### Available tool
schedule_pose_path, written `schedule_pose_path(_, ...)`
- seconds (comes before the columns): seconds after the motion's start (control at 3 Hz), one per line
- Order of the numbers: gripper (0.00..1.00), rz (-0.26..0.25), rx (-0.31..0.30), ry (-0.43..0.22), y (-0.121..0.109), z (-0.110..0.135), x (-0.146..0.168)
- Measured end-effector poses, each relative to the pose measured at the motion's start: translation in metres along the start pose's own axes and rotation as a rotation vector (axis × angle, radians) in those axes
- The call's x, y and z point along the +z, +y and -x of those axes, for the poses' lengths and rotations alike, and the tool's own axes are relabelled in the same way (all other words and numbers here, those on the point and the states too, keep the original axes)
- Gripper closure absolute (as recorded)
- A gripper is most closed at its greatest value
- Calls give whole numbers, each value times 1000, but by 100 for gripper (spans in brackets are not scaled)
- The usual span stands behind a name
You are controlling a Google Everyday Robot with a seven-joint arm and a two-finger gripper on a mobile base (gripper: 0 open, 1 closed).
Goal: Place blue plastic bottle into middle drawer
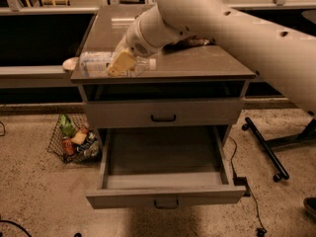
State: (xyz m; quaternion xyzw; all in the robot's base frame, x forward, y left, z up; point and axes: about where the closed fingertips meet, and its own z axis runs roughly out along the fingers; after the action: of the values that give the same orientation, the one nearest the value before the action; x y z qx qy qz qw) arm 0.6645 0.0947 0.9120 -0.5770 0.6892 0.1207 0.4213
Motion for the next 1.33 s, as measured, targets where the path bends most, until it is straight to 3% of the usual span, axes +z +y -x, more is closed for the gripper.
schedule_pose_path(0.33, 100, -6, 51, 61, 47, -16, -11)
schedule_pose_path(0.67, 100, 20, 60, 90, 63, -30, -4)
schedule_pose_path(1.0, 100, 19, 59, 88, 62, -29, -5)
schedule_pose_path(1.33, 100, 29, 81, 115, 69, -47, 6)
